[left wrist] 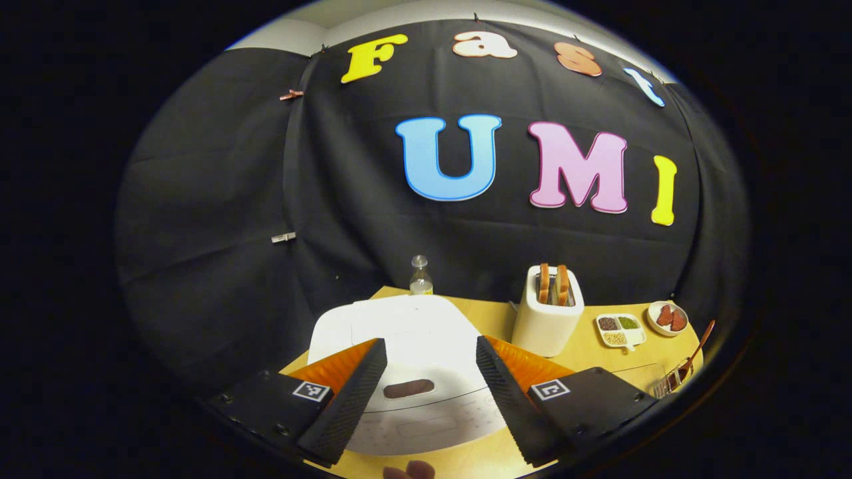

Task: Close the left gripper, press the button to open the rice cooker; take a wooden spoon from the chopstick holder with the right hand, scoop a spoonful of rice and pour it into the rice cooker, then put the wooden spoon back into the chopstick holder.

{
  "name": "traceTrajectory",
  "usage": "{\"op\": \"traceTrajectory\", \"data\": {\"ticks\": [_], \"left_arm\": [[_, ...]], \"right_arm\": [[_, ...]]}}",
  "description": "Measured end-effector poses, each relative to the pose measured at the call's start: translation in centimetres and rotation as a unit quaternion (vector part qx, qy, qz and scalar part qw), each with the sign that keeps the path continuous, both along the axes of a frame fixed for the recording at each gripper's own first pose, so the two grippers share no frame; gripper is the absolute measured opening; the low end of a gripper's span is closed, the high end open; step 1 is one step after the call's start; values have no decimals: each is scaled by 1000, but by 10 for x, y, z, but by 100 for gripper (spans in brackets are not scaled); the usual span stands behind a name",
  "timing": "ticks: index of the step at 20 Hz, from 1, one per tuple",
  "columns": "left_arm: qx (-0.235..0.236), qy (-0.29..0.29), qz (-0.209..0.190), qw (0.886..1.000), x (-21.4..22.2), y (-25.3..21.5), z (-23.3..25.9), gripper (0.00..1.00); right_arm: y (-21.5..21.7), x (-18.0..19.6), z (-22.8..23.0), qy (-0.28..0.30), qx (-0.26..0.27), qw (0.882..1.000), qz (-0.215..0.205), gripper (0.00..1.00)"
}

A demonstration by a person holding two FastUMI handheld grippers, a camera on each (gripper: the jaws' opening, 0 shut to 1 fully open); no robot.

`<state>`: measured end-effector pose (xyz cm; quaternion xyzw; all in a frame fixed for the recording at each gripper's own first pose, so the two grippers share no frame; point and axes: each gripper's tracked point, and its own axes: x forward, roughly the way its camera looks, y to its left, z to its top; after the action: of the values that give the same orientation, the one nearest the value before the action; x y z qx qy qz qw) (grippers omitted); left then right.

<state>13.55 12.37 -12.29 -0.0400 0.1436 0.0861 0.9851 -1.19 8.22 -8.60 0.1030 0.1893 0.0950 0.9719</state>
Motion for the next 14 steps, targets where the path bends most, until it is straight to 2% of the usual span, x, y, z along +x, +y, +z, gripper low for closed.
{"op": "traceTrajectory", "data": {"ticks": [6,10,14], "left_arm": [[-1,-65,-44,997,-22,-23,49,94],[-6,-86,-64,994,-33,-37,70,94],[-12,-116,-104,988,-46,-59,91,94]], "right_arm": [[11,13,17,-27,-10,1000,7,99],[18,19,30,-44,-17,999,12,98],[20,23,39,-57,-27,998,14,98]]}}
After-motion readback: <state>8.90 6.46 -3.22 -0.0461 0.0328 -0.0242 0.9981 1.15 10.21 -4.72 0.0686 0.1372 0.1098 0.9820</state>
